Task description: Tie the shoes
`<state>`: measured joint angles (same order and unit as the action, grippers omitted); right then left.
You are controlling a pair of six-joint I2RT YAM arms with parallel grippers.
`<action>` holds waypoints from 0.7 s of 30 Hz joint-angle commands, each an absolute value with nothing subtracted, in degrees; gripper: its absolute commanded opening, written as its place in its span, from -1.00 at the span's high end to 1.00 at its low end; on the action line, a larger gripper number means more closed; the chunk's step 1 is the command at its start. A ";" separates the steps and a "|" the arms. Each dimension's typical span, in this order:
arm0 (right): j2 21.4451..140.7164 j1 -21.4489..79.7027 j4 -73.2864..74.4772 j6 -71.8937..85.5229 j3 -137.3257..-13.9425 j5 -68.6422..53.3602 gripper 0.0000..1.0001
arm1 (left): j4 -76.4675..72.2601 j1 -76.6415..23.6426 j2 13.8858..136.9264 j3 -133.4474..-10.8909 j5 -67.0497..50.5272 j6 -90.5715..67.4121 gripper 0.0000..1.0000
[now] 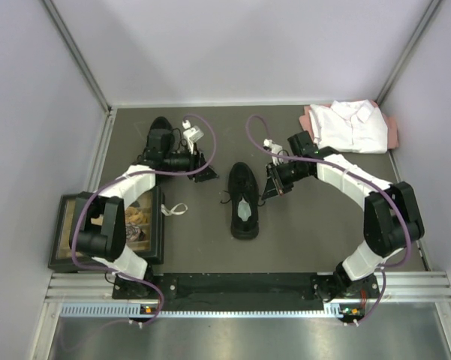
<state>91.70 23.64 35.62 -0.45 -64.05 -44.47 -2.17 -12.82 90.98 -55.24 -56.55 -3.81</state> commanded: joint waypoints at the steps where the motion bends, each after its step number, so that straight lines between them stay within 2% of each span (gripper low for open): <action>1: 92.72 24.26 36.38 -2.20 -66.36 -45.70 0.77 | 15.70 -12.74 88.67 -59.23 -63.45 21.58 -0.15; 4: 93.16 24.17 37.09 -2.55 -67.06 -45.70 0.68 | 24.94 -13.09 90.26 -60.99 -63.54 36.60 -0.15; 10: 93.87 24.17 37.27 -2.02 -67.85 -46.05 0.42 | 27.78 -15.72 93.42 -62.75 -62.49 43.67 -0.15; 18: 95.10 24.08 36.91 -0.79 -68.47 -46.85 0.42 | 23.56 -20.04 96.59 -64.60 -60.21 45.09 -0.13; 20: 95.18 24.08 36.91 -0.88 -68.64 -46.76 0.42 | 23.03 -20.74 97.03 -64.86 -59.50 45.61 -0.10; 21: 95.10 24.08 37.18 -0.97 -68.64 -46.58 0.42 | 23.11 -20.92 97.21 -65.04 -59.24 45.88 -0.02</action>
